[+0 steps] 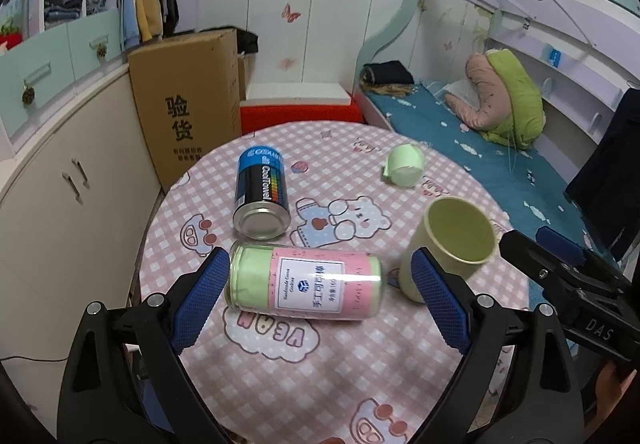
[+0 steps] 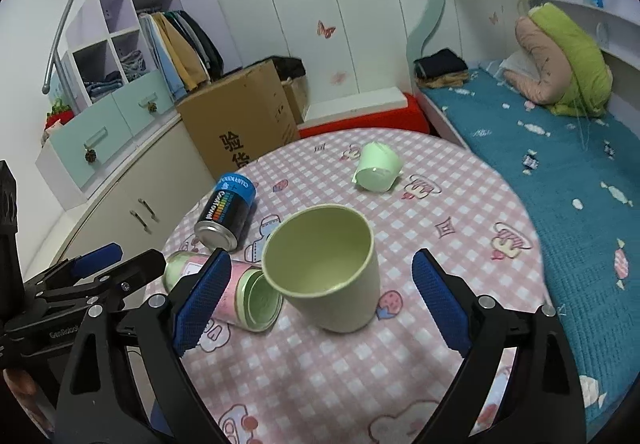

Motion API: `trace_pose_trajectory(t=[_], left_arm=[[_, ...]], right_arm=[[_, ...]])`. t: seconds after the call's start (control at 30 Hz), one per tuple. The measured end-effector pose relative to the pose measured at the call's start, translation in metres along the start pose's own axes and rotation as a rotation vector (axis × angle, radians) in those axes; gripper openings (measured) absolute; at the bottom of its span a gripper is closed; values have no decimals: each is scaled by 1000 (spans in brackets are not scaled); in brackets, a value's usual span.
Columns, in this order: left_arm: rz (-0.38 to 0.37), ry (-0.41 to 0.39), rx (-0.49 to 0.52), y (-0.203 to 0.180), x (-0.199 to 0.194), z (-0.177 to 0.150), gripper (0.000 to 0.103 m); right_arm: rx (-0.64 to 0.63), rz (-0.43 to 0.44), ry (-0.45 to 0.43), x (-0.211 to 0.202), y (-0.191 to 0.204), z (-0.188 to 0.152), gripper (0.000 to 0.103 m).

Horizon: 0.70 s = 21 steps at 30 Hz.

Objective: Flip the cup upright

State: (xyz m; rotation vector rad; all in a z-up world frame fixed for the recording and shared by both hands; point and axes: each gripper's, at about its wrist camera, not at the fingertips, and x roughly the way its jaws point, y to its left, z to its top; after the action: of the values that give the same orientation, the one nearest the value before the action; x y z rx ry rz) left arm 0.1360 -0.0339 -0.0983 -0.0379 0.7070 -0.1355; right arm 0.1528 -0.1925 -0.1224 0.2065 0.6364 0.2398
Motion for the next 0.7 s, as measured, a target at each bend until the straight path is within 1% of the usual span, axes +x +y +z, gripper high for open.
trace_pose_trajectory(t=[0.23, 0.33, 0.4, 0.43, 0.6, 0.7], left_arm=[[6, -88, 38, -16, -42, -3, 93], [21, -137, 49, -22, -61, -5, 96], [38, -177, 55, -26, -76, -7, 96], [44, -199, 56, -27, -85, -8, 97], [49, -271, 63, -32, -115, -14, 97], [60, -312, 73, -34, -130, -17, 97]], right_arm=[[-42, -25, -96, -58, 17, -3, 89], [-76, -60, -141, -82, 27, -5, 90], [-102, -91, -180, -98, 35, -9, 96], [-110, -96, -195, -105, 38, -10, 96], [-135, -80, -245, -133, 54, -16, 96], [-152, -98, -277, -147, 61, -19, 96]])
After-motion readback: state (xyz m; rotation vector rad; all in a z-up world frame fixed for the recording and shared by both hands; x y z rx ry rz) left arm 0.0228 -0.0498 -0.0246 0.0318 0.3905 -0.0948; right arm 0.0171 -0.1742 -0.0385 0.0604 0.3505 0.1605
